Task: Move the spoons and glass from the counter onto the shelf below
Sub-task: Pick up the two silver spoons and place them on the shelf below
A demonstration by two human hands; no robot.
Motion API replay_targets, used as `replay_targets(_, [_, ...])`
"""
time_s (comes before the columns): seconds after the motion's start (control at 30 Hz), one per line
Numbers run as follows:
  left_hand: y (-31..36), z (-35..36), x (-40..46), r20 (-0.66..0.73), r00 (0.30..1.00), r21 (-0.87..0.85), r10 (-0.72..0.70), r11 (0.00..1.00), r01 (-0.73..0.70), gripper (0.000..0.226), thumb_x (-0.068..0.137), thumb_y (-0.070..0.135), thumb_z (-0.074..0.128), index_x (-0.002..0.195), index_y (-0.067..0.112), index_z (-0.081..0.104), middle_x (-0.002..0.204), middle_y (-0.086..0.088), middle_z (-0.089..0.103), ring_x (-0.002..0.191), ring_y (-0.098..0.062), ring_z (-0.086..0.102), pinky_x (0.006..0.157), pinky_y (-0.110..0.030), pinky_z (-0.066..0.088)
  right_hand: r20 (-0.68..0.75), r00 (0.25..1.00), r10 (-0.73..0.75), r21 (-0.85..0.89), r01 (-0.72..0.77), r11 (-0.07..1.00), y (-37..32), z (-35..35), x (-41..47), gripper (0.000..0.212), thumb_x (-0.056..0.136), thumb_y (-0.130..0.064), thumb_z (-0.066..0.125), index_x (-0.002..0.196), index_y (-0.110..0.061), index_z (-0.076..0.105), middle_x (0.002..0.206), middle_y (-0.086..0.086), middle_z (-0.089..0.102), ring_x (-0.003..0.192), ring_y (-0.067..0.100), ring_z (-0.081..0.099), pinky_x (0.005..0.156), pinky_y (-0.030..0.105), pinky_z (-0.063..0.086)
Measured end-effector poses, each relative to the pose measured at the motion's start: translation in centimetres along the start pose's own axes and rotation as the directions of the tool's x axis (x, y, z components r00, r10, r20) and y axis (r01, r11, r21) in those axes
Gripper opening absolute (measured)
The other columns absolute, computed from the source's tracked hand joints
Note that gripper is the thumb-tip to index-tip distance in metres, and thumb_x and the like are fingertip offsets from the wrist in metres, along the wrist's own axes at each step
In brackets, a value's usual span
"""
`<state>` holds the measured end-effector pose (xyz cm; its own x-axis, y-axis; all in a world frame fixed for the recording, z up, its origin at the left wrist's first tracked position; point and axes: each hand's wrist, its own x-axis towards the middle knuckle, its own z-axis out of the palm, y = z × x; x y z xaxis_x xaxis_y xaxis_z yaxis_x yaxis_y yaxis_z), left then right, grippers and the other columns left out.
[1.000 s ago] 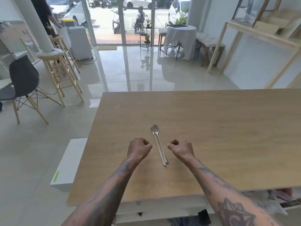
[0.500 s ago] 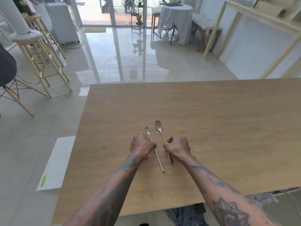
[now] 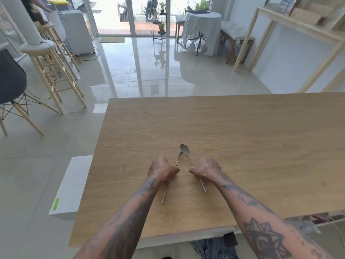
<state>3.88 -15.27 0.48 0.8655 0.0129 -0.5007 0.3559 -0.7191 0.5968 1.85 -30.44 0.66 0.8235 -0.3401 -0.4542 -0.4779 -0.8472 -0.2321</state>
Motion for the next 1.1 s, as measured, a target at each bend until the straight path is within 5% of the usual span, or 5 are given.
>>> replay_targets(0.23, [-2.7,-1.5,-2.5,-0.057,0.997,-0.114,0.052,0.992,-0.058,0.022,0.078,0.021,0.077,0.074,0.000,0.079,0.061,-0.007,0.074,0.050,-0.010,0.065,0.053,-0.026,0.054,0.058,0.998,-0.015,0.391,-0.009,0.920,2.6,-0.9,-4.0,0.031,0.086,-0.030,0.057,0.058,-0.016,0.055,0.065,0.003,0.061,0.059,0.016,0.060,0.050,0.024,0.040])
replay_targets(0.4, [-3.1,-4.1,-7.5,-0.111,0.986,-0.281,0.121,0.948,-0.148,0.014,0.081,0.018,0.077,0.077,0.005,0.079,0.062,-0.005,0.072,0.043,-0.004,0.063,0.040,-0.014,0.044,0.038,0.994,-0.101,0.655,0.052,0.754,4.2,-3.0,-9.2,0.024,0.093,-0.021,0.055,0.072,-0.010,0.060,0.071,0.004,0.061,0.059,0.014,0.062,0.051,0.026,0.038])
replay_targets(0.5, [-2.7,-5.4,-11.9,-0.128,0.972,-0.382,0.199,0.894,-0.234,0.012,0.083,0.013,0.075,0.077,0.002,0.077,0.068,-0.012,0.070,0.047,-0.010,0.060,0.046,-0.018,0.043,0.000,0.988,-0.152,0.764,0.098,0.637,4.5,-4.1,-13.0,0.024,0.094,-0.018,0.052,0.072,-0.010,0.058,0.069,0.006,0.059,0.056,0.013,0.059,0.049,0.026,0.037])
replay_targets(0.8, [-2.9,-6.0,-23.1,-0.160,0.935,-0.497,0.317,0.792,-0.354,0.020,0.087,0.011,0.074,0.094,-0.007,0.077,0.078,-0.013,0.073,0.058,-0.014,0.062,0.059,-0.023,0.049,-0.104,0.960,-0.260,0.830,0.228,0.508,5.2,-4.5,-23.8,0.017,0.090,-0.011,0.050,0.075,-0.008,0.056,0.068,0.007,0.055,0.054,0.012,0.057,0.043,0.021,0.041])
replay_targets(1.1, [-7.1,-3.2,-25.5,-0.111,0.960,-0.591,0.256,0.760,-0.270,0.017,0.086,0.013,0.076,0.095,-0.002,0.076,0.074,-0.008,0.072,0.053,-0.010,0.064,0.055,-0.019,0.050,-0.059,0.963,-0.263,0.872,0.178,0.457,6.9,-0.9,-27.0,0.021,0.090,-0.012,0.051,0.071,-0.007,0.057,0.067,0.008,0.056,0.057,0.016,0.057,0.050,0.026,0.043])
